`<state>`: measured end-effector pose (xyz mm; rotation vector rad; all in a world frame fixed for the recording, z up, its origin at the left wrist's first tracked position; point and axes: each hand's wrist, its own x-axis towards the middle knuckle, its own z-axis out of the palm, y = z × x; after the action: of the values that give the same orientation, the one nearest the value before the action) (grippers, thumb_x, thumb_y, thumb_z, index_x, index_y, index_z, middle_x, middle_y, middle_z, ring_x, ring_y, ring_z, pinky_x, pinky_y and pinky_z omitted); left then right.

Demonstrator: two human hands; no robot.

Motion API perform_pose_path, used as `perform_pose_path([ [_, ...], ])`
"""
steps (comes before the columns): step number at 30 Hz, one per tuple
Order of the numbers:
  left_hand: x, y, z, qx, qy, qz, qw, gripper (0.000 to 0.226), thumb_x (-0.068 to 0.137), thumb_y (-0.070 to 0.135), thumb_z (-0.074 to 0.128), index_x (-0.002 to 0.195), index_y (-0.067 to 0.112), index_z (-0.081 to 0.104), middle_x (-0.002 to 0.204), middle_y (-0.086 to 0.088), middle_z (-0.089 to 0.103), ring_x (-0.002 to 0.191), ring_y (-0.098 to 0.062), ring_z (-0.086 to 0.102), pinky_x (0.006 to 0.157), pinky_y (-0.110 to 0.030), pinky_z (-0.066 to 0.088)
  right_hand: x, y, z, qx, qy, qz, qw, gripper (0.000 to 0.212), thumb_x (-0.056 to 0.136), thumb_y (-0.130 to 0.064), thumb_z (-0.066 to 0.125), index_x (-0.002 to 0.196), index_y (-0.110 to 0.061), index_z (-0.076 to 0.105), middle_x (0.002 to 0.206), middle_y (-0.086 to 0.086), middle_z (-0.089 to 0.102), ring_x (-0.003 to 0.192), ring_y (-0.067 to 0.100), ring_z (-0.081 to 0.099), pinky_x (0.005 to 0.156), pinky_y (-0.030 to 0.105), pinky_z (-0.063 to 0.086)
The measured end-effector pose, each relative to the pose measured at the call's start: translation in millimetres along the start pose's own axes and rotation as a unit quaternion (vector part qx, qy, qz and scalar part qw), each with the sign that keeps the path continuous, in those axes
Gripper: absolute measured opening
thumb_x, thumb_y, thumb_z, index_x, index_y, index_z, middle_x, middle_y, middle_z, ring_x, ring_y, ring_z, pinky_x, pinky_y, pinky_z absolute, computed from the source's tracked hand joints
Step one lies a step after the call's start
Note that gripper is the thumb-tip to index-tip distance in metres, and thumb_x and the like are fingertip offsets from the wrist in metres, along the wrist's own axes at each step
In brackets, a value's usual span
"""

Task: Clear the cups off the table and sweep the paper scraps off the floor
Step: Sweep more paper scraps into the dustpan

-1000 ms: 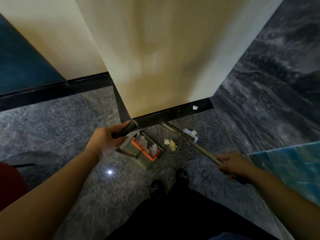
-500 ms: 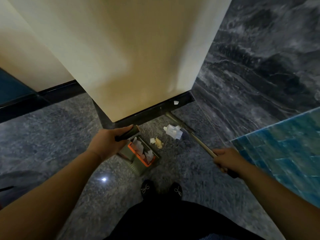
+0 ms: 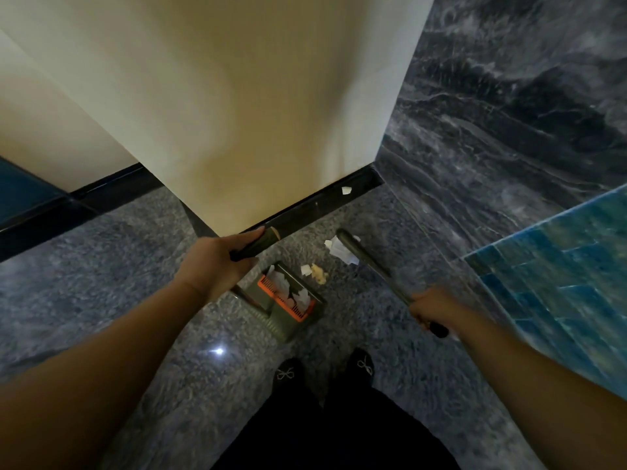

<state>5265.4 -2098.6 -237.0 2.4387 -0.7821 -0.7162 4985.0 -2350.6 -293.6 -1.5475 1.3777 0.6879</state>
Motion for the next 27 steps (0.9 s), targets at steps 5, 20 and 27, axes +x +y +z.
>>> perform_pose_path([
  [5, 2.5, -2.3, -6.3, 0.009, -0.023, -0.004, 1.000, 0.054, 0.085, 0.030, 0.069, 0.130, 0.053, 0.049, 0.105, 0.005, 0.067, 0.082, -0.012, 0.063, 0.083, -0.038, 0.057, -17.5, 4.9, 49.1, -0.029, -0.026, -0.006, 0.999, 0.012, 0.088, 0.001, 0.052, 0.082, -0.002, 0.061, 0.060, 0.012, 0.051, 0.049, 0.020, 0.048, 0.049, 0.026, 0.042],
  [20, -26.3, -1.1, -12.0, 0.034, -0.027, 0.045, 0.998, 0.052, 0.089, 0.030, 0.064, 0.135, 0.046, 0.047, 0.100, 0.001, 0.067, 0.069, -0.008, 0.060, 0.061, -0.020, 0.049, -92.1, 19.1, 118.8, -0.046, -0.099, -0.034, 0.993, 0.039, 0.082, 0.004, 0.052, 0.121, 0.003, 0.061, 0.055, 0.009, 0.052, 0.033, 0.009, 0.046, 0.043, 0.021, 0.042],
  [27, -39.8, -7.8, -3.1, 0.009, -0.022, 0.044, 0.999, 0.052, 0.087, 0.031, 0.067, 0.135, 0.044, 0.050, 0.099, 0.000, 0.070, 0.083, -0.017, 0.065, 0.080, -0.032, 0.055, -120.1, 35.0, 111.4, 0.006, -0.104, -0.029, 0.994, 0.035, 0.086, 0.004, 0.052, 0.119, 0.002, 0.063, 0.050, 0.006, 0.052, 0.032, 0.010, 0.045, 0.042, 0.021, 0.042],
])
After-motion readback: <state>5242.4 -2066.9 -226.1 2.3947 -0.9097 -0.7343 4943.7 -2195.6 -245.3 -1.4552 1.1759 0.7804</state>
